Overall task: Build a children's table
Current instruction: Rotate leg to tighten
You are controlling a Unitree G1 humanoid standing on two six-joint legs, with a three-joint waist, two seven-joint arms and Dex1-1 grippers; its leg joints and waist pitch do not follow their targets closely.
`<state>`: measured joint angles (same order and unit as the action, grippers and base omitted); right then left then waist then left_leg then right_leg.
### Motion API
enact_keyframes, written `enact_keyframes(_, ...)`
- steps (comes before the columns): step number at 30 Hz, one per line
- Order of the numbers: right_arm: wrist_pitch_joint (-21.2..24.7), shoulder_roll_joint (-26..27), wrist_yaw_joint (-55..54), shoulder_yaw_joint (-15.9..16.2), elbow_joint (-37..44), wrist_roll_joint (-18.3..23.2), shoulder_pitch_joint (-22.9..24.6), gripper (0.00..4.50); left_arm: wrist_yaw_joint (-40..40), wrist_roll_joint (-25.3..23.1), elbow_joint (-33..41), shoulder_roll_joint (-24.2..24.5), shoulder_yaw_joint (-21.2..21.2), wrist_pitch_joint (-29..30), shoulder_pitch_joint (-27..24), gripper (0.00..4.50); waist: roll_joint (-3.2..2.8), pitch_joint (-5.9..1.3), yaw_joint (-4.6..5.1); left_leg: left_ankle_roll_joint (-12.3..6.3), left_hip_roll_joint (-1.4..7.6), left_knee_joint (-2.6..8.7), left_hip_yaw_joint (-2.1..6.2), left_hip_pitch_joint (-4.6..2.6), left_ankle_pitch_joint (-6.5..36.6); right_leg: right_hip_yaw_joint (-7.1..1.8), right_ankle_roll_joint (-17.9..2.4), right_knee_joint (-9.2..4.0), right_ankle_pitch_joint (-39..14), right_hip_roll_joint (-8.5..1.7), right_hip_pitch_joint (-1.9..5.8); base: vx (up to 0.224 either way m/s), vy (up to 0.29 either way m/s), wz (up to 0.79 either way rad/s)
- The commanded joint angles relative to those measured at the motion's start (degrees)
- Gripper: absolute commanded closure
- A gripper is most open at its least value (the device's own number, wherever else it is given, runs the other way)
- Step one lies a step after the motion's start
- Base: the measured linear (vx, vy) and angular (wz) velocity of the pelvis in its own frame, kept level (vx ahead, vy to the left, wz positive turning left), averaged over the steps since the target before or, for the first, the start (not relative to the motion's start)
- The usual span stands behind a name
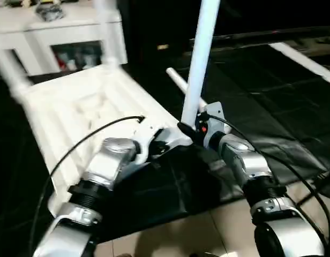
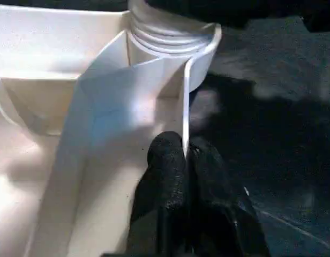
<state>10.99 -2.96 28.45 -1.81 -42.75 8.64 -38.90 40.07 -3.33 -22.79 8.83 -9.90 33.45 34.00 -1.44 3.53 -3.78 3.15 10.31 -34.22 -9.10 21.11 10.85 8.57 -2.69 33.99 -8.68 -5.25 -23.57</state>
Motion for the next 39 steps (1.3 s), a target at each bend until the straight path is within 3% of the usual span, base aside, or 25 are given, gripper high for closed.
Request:
enact_keyframes(1,0.64,2.7,2.54,2.93,-1.04,-0.2,1.18,1.19,-0.44,0.36,4.87,-0.8,-0.66,-1.66,1.6,4.5,-0.07,-5.25,-0.85,-6.14,2.84,3.01,0.78,0.16,3.21,-3.99,-11.76,-3.03,-6.28,-4.52,4.32,0.0,0.0,0.0)
enact_keyframes(4,-0.46,1.9,3.84,2.85,0.28,-0.18,2.27,0.98,1.84,0.11,4.77,0.76,-1.87,-2.75,1.11,4.5,-0.11,-5.15,-1.39,-7.17,2.93,2.96,0.72,0.18,2.87,-3.98,-12.16,-2.93,-5.27,-4.48,4.13,0.0,0.0,0.0)
enact_keyframes(7,-2.85,-0.51,5.79,3.7,1.73,-0.29,3.97,0.59,5.91,-0.13,4.38,3.5,-3.99,-4.77,0.37,4.5,-0.21,-4.95,-1.64,-6.18,3.0,3.2,0.7,-0.06,5.47,-3.96,-11.2,-3.37,-8.84,-4.5,4.03,0.0,0.0,0.0)
enact_keyframes(8,-4.17,-2.25,8.43,3.91,3.08,-0.02,5.39,0.55,8.18,-0.04,3.91,4.85,-4.73,-6.13,0.08,4.5,0.19,-4.83,-1.84,-4.96,3.02,3.36,0.61,-0.19,7.39,-4.0,-10.4,-3.72,-11.35,-4.55,4.06,0.0,0.0,0.0)
enact_keyframes(16,-7.29,-10.45,20.11,2.49,9.93,1.97,10.43,0.03,19.2,0.12,1.7,11.14,-8.14,-11.35,-0.31,4.5,-0.41,-4.68,-3.26,-3.34,3.46,3.57,0.28,-0.96,9.94,-4.24,-8.7,-4.18,-15.26,-4.52,3.55,0.0,0.0,0.0)
enact_keyframes(19,-9.41,-15.8,28.73,3.74,13.8,3.24,12.28,0.03,25.41,0.8,-0.25,14.1,-9.75,-16.03,0.11,4.5,-0.34,-4.62,-4.03,-3.14,3.43,3.57,0.05,-0.85,10.62,-4.18,-7.55,-4.27,-16.44,-4.44,3.76,0.0,0.0,0.0)
enact_keyframes(23,-8.92,-19.13,36.4,4.77,16.97,4.92,12.97,0.03,31.12,1.56,-0.81,15.93,-10.9,-20.03,0.05,4.5,-0.32,-4.74,-4.43,-3.25,3.54,3.57,0.06,-0.78,10.83,-4.11,-8.42,-4.03,-15.45,-4.48,3.92,0.0,0.0,0.0)
enact_keyframes(27,-7.98,-20.81,41.48,6.02,18.74,5.66,13.07,0.03,35.42,2.25,-0.96,16.85,-12.22,-22.49,0.04,4.5,-0.31,-4.79,-4.93,-3.37,3.85,3.51,0.0,-1.12,10.43,-4.22,-9.7,-3.82,-14.37,-4.48,3.54,0.0,0.0,0.0)
enact_keyframes(29,-8.23,-21.87,45.89,8.25,18.65,5.35,12.55,0.03,38.6,2.25,-1.78,17.28,-13.68,-24.47,0.57,4.5,-0.39,-4.76,-5.37,-3.38,3.87,3.52,-0.02,-1.03,10.62,-4.25,-9.68,-3.83,-14.95,-4.53,3.61,0.0,0.0,0.0)
enact_keyframes(35,-7.35,-23.32,51.81,10.93,16.25,5.01,10.83,0.03,41.51,2.26,-2.64,17.07,-15.26,-27.17,1.29,4.5,-0.32,-4.83,-6.01,-3.07,4.0,3.53,0.0,-1.1,10.99,-4.29,-10.19,-3.73,-14.78,-4.62,3.62,0.0,0.0,0.0)
enact_keyframes(36,-7.82,-23.65,53.1,11.57,15.71,4.6,10.38,0.31,42.17,2.1,-2.85,17.09,-15.53,-27.67,1.43,4.5,-0.31,-4.81,-6.01,-2.82,4.02,3.61,0.13,-0.88,11.17,-4.25,-9.95,-3.69,-15.29,-4.74,3.81,0.0,0.0,0.0)
enact_keyframes(39,-8.09,-23.97,54.16,12.19,15.25,4.16,9.98,0.42,42.76,1.77,-3.34,17.16,-15.7,-28.41,1.65,4.5,-0.21,-4.8,-6.03,-2.66,3.92,3.57,0.13,-0.78,10.99,-4.28,-9.44,-3.83,-16.02,-4.84,3.9,0.0,0.0,0.0)
